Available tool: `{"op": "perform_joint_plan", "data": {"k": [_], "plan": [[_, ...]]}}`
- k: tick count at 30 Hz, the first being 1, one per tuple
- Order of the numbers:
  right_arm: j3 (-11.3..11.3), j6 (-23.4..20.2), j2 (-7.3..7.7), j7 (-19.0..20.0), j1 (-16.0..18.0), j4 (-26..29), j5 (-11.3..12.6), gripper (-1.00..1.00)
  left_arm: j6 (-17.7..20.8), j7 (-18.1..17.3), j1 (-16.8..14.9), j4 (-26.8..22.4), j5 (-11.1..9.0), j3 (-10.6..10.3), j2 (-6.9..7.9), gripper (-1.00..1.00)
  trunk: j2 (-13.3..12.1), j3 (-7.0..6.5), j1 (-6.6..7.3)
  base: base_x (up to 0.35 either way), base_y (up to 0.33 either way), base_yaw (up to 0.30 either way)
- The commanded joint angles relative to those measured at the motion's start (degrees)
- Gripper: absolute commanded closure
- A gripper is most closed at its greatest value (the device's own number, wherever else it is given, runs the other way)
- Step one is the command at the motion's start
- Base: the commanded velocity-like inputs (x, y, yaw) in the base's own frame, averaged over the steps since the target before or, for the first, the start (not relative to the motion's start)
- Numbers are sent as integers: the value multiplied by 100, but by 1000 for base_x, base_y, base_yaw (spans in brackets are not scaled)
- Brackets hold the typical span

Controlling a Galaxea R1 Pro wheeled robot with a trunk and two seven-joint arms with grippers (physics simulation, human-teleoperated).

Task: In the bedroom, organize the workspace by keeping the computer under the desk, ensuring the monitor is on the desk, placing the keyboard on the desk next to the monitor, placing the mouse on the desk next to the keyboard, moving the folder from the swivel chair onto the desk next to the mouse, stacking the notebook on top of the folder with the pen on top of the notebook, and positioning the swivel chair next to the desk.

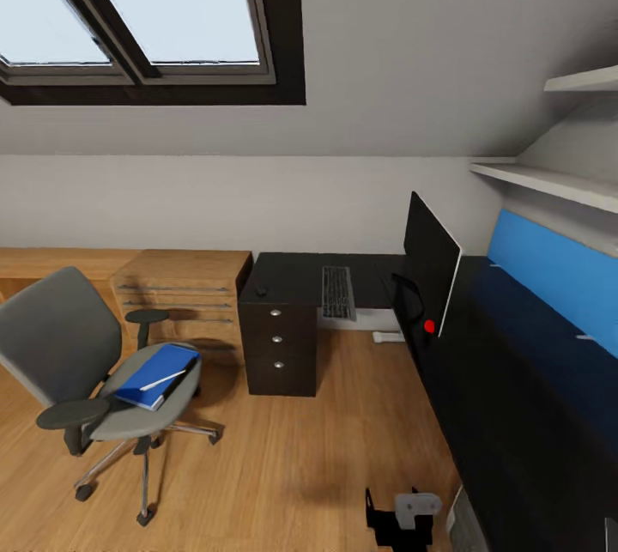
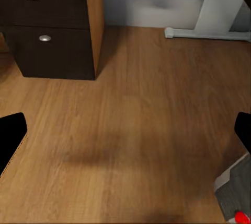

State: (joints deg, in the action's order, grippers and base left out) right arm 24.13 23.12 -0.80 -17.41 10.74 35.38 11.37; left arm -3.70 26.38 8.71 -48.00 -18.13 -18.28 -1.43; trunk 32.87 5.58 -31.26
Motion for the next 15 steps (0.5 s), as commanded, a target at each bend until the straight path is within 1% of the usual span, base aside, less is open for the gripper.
{"op": "perform_joint_plan", "data": {"k": [1,2,3,4,5,6,7,9,10,12,13,15], "plan": [[0,-324,45,-49,10,410,48,-100,-34,32,-1,-7,-60,-14,4,-100,9,9,-2,-33,-256,-3],[-38,-556,74,-67,12,653,43,-100,-34,34,-1,-7,-60,-13,6,-100,9,9,-2,-26,-213,-2],[-152,-1112,145,-111,13,1198,41,-100,-34,39,-1,-7,-60,-11,21,-100,9,9,-2,-17,-136,-1],[-219,-1418,178,-131,14,1483,41,-100,-36,41,-1,-7,-61,-9,33,-100,9,9,-2,-14,-109,-1],[-370,-2060,228,-154,15,2053,46,-100,-39,45,-1,-7,-64,7,55,-100,9,9,-2,-9,-70,-1],[-452,-2386,244,-160,17,2334,48,-100,-40,46,-1,-7,-65,20,66,-100,9,9,-2,-7,-56,-1],[-618,-3007,265,-167,20,2865,55,-100,-41,45,-1,-7,-66,51,81,-100,9,9,-2,-4,-36,0],[-774,-3559,276,-170,25,3344,66,-100,-42,44,-1,-7,-65,75,91,-100,9,9,-2,-3,-26,0],[-904,-4005,284,-171,28,3771,79,-100,-42,44,-1,-7,-66,92,97,-100,9,9,-2,-2,-15,0],[-1003,-4333,290,-176,30,4147,87,-100,-43,43,-1,-7,-67,103,101,-100,9,9,-2,-1,-11,0],[-1086,-4553,297,-182,31,4471,92,-100,-43,43,-1,-7,-64,110,103,-100,9,9,-2,-1,-6,0],[-1175,-4731,312,-179,25,4829,105,-100,-43,41,-1,-7,-63,116,106,-100,9,9,-2,0,-4,0]]}}
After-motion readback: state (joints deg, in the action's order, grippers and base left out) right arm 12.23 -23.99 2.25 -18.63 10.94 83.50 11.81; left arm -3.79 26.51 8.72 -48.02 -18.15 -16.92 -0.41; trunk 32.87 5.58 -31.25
